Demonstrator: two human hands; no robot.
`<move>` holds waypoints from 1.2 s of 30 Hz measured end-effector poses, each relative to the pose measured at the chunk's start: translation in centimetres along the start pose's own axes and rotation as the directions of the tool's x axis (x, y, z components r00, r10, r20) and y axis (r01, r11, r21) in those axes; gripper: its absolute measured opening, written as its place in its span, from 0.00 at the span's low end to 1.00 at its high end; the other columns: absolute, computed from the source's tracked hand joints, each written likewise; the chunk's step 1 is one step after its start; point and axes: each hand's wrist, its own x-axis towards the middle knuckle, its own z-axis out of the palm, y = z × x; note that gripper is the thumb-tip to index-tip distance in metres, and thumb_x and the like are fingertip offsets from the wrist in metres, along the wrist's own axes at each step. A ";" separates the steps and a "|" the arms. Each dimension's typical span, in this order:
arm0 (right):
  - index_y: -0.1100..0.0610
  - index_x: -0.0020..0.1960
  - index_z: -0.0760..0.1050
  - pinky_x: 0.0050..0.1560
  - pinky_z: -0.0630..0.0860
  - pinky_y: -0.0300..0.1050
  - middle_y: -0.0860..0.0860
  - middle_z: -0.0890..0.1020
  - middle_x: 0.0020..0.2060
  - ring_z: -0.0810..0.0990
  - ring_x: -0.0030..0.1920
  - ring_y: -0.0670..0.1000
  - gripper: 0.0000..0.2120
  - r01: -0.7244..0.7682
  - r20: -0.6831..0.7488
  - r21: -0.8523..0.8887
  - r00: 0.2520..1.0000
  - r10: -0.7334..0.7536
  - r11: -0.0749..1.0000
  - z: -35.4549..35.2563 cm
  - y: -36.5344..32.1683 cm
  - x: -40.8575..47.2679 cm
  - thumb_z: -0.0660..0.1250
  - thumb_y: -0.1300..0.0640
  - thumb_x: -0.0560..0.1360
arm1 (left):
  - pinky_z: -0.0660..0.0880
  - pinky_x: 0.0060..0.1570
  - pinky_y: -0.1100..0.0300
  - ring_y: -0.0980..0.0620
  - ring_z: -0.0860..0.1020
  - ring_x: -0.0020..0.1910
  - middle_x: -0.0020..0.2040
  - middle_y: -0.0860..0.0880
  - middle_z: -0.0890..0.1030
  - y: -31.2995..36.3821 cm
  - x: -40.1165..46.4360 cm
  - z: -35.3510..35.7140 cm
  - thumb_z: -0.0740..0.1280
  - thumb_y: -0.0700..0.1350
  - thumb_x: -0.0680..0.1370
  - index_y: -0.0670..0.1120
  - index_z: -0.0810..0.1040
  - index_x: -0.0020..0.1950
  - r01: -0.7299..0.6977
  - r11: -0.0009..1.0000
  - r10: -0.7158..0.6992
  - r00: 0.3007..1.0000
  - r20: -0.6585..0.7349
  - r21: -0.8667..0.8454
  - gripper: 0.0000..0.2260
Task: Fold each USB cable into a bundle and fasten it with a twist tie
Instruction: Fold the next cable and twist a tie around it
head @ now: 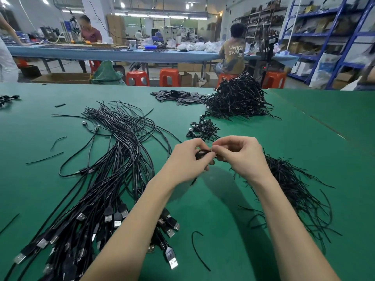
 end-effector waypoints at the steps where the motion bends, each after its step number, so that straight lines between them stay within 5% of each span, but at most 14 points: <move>1: 0.55 0.43 0.86 0.39 0.78 0.36 0.50 0.86 0.31 0.82 0.31 0.44 0.04 0.034 -0.020 0.012 0.999 -0.033 0.999 0.0 0.0 0.1 0.77 0.63 0.73 | 0.80 0.41 0.57 0.51 0.83 0.36 0.41 0.45 0.86 0.2 0.1 0.1 0.69 0.46 0.80 0.40 0.78 0.49 0.106 0.968 -0.103 0.994 0.025 -0.226 0.09; 4: 0.56 0.44 0.86 0.40 0.77 0.35 0.48 0.86 0.32 0.83 0.32 0.43 0.03 0.124 -0.036 0.035 0.992 -0.123 0.992 0.3 -0.2 0.0 0.77 0.63 0.73 | 0.80 0.36 0.62 0.50 0.82 0.34 0.44 0.37 0.83 0.8 0.3 -0.4 0.68 0.46 0.81 0.35 0.78 0.53 0.340 0.634 -0.317 0.934 0.167 -0.695 0.13; 7: 0.56 0.44 0.86 0.41 0.78 0.35 0.48 0.86 0.34 0.83 0.33 0.44 0.03 0.165 -0.029 0.055 0.986 -0.164 0.985 0.2 -0.1 0.0 0.77 0.63 0.73 | 0.83 0.39 0.58 0.47 0.83 0.37 0.44 0.37 0.83 0.4 0.3 -1.3 0.73 0.50 0.74 0.37 0.79 0.49 0.452 0.323 -0.367 0.870 0.330 -0.832 0.16; 11: 0.55 0.44 0.86 0.43 0.80 0.40 0.48 0.86 0.34 0.83 0.33 0.46 0.04 0.179 0.004 0.081 0.984 -0.180 0.981 0.4 -0.1 0.1 0.77 0.63 0.73 | 0.81 0.35 0.61 0.51 0.84 0.34 0.38 0.41 0.84 0.2 0.3 -1.2 0.74 0.43 0.73 0.37 0.81 0.47 0.470 0.256 -0.414 0.843 0.344 -0.845 0.10; 20: 0.54 0.44 0.86 0.44 0.83 0.43 0.49 0.87 0.38 0.85 0.38 0.49 0.05 0.227 -0.001 0.121 0.974 -0.229 0.966 0.7 -0.6 0.2 0.77 0.63 0.73 | 0.82 0.34 0.59 0.49 0.83 0.34 0.40 0.41 0.82 0.3 -0.2 -1.0 0.76 0.36 0.66 0.35 0.81 0.50 0.525 0.003 -0.365 0.793 0.488 -0.851 0.14; 26: 0.56 0.44 0.86 0.42 0.80 0.38 0.48 0.87 0.37 0.85 0.37 0.46 0.05 0.245 0.001 0.106 0.969 -0.247 0.964 0.5 -0.6 0.0 0.77 0.65 0.73 | 0.83 0.42 0.55 0.47 0.83 0.38 0.41 0.41 0.82 0.0 -0.2 -1.3 0.75 0.40 0.70 0.35 0.82 0.48 0.556 -0.008 -0.249 0.804 0.540 -0.831 0.11; 33: 0.54 0.44 0.86 0.42 0.82 0.41 0.47 0.86 0.36 0.85 0.36 0.47 0.05 0.243 0.057 0.001 0.968 -0.243 0.970 -0.2 -0.8 -0.2 0.77 0.63 0.73 | 0.78 0.49 0.59 0.52 0.79 0.39 0.40 0.44 0.82 -0.5 -0.2 -1.2 0.75 0.41 0.68 0.42 0.86 0.42 0.482 0.251 -0.261 0.869 0.421 -0.840 0.05; 36: 0.54 0.43 0.86 0.40 0.79 0.38 0.48 0.86 0.34 0.84 0.34 0.46 0.05 0.239 0.045 -0.014 0.970 -0.239 0.971 -0.1 -1.1 -0.3 0.77 0.63 0.73 | 0.79 0.44 0.62 0.54 0.80 0.36 0.38 0.47 0.82 -0.3 -0.2 -0.8 0.74 0.41 0.68 0.41 0.83 0.46 0.412 0.312 -0.246 0.905 0.346 -0.856 0.09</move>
